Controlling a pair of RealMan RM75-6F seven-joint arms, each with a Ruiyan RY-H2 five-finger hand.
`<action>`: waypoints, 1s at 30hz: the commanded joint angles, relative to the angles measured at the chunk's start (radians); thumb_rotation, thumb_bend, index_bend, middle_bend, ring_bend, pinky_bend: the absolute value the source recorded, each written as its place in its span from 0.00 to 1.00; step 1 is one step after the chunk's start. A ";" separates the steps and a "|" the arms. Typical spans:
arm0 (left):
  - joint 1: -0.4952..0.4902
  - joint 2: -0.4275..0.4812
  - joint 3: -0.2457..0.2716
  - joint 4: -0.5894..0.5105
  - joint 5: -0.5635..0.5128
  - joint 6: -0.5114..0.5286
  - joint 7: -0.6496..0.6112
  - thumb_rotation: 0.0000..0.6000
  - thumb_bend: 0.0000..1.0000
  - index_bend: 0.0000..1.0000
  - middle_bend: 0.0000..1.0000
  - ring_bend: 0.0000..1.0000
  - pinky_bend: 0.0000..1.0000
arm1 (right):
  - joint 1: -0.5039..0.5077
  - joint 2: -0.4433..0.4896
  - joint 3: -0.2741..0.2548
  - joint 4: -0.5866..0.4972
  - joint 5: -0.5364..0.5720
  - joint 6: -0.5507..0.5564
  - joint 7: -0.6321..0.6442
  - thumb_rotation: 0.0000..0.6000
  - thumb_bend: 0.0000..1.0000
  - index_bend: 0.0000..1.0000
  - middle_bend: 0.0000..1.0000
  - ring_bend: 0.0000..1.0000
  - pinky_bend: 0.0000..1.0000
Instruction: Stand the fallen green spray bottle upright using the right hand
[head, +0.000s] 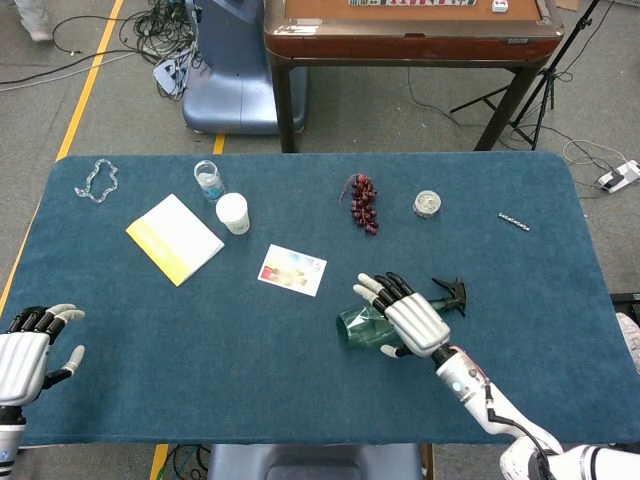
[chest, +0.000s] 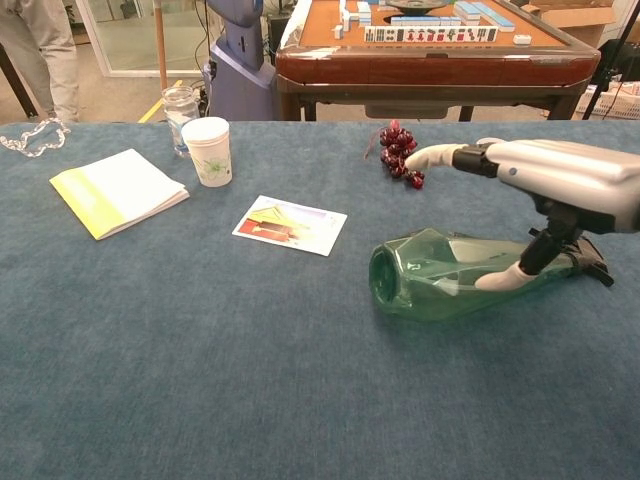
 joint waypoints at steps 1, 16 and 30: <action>0.002 0.003 0.002 0.000 0.001 -0.001 -0.008 1.00 0.36 0.32 0.26 0.24 0.17 | 0.027 -0.032 0.004 0.027 0.023 -0.024 -0.025 1.00 0.00 0.07 0.02 0.00 0.00; 0.015 0.003 0.002 0.019 -0.012 0.006 -0.021 1.00 0.36 0.32 0.26 0.24 0.17 | 0.159 -0.204 0.081 0.189 0.177 -0.082 -0.113 1.00 0.00 0.07 0.02 0.00 0.00; 0.021 -0.004 -0.001 0.041 -0.027 0.003 -0.030 1.00 0.36 0.32 0.26 0.24 0.17 | 0.311 -0.336 0.203 0.447 0.379 -0.147 -0.118 1.00 0.00 0.07 0.02 0.00 0.00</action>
